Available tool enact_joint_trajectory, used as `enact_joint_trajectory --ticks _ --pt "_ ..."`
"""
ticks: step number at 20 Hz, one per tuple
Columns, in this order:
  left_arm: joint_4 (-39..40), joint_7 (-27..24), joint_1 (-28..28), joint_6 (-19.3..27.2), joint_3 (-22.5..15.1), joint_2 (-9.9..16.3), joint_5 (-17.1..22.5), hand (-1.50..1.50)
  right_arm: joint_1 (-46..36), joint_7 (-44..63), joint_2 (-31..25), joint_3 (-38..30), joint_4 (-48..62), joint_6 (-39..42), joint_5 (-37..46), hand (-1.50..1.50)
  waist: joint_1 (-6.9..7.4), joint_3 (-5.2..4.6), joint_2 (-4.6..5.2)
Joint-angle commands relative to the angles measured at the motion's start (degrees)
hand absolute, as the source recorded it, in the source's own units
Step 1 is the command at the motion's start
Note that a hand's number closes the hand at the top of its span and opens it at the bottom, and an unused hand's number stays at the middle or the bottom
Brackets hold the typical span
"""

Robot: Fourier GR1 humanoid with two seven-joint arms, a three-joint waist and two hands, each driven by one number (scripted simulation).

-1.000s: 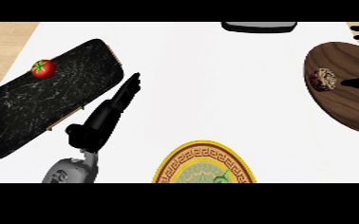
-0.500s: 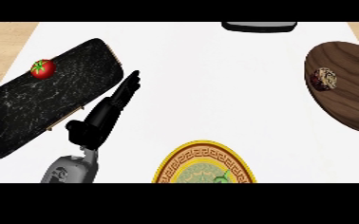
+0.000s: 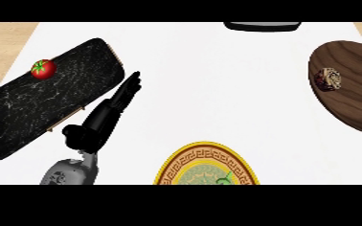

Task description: Pick the cupcake from the plate and place it in the bowl

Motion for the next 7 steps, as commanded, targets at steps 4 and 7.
enact_joint_trajectory --ticks 4,7 --pt "-0.2 -1.1 1.0 -0.7 -0.2 -0.3 0.6 0.0 6.9 -5.1 -5.3 -2.2 2.7 6.6 -1.5 -1.5 -0.22 0.3 0.3" --pt "-0.6 0.1 -1.4 -0.2 0.5 -0.3 0.4 0.0 6.9 -5.6 -5.3 -2.8 3.0 9.3 -2.2 -1.5 0.3 0.39 0.4"
